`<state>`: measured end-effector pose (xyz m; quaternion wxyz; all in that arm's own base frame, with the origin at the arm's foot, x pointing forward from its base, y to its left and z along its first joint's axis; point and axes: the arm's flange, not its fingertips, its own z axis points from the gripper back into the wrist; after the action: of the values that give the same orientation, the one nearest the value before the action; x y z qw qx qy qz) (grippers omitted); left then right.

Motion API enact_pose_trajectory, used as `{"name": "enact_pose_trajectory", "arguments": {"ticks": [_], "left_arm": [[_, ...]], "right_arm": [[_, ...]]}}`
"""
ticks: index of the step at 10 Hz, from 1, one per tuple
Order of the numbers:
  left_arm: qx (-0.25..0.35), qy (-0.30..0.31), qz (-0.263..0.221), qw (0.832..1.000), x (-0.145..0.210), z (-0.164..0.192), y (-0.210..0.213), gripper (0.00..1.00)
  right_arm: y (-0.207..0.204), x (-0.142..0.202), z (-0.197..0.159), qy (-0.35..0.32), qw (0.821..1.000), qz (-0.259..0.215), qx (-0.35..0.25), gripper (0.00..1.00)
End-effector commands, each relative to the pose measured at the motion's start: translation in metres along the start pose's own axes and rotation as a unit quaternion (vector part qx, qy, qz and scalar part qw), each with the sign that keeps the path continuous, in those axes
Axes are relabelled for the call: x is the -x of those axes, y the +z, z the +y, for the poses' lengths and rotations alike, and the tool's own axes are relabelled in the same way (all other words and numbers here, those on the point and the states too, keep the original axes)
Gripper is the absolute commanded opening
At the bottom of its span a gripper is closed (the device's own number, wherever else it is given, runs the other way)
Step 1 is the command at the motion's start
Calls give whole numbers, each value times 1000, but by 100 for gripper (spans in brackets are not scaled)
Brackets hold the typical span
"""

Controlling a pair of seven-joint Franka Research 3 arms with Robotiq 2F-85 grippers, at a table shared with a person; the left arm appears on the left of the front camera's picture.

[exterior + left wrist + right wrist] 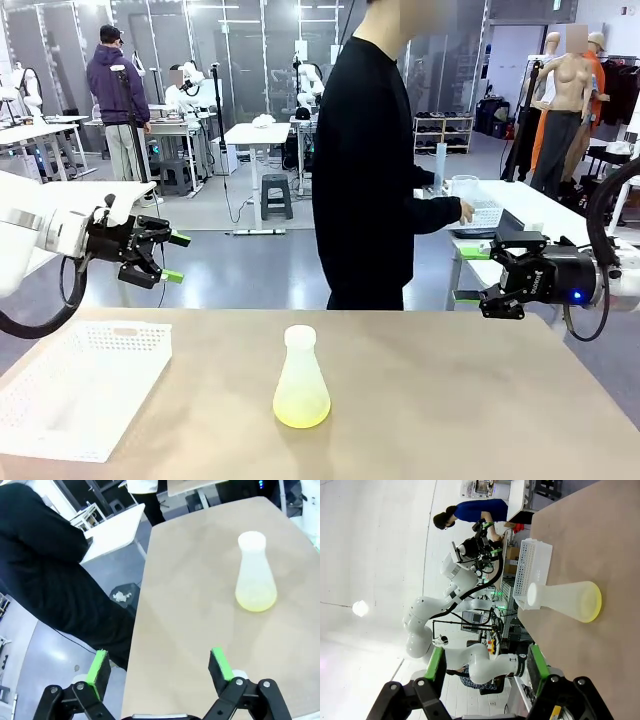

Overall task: Prepare the solutions needed for the experiment.
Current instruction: When the human places the Big flask in the center of the table, pick up the Big flask and place it in the left Organizing basket.

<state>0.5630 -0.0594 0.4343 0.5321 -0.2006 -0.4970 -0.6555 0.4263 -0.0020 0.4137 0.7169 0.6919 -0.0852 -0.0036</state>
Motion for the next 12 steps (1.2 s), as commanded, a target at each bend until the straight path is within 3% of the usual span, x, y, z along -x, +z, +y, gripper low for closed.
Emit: {"name": "enact_pose_trajectory", "arguments": {"ticks": [1, 2, 3, 6, 7, 12], "left_arm": [[1, 3, -13, 1000, 4, 0, 1, 100], [43, 39, -96, 994, 13, 0, -24, 100], [61, 53, -142, 986, 13, -1, -39, 100], [105, 46, -216, 970, 5, 3, -80, 100], [79, 47, -162, 982, 6, -16, -62, 100], [84, 51, -182, 978, 6, -10, -68, 100]], "right_arm": [[0, 0, 1, 1, 1000, 0, 0, 82], [0, 0, 1, 1, 1000, 0, 0, 82], [0, 0, 1, 1, 1000, 0, 0, 82], [0, 0, 1, 1, 1000, 0, 0, 82], [0, 0, 1, 1, 1000, 0, 0, 82], [0, 0, 1, 1, 1000, 0, 0, 82]]}}
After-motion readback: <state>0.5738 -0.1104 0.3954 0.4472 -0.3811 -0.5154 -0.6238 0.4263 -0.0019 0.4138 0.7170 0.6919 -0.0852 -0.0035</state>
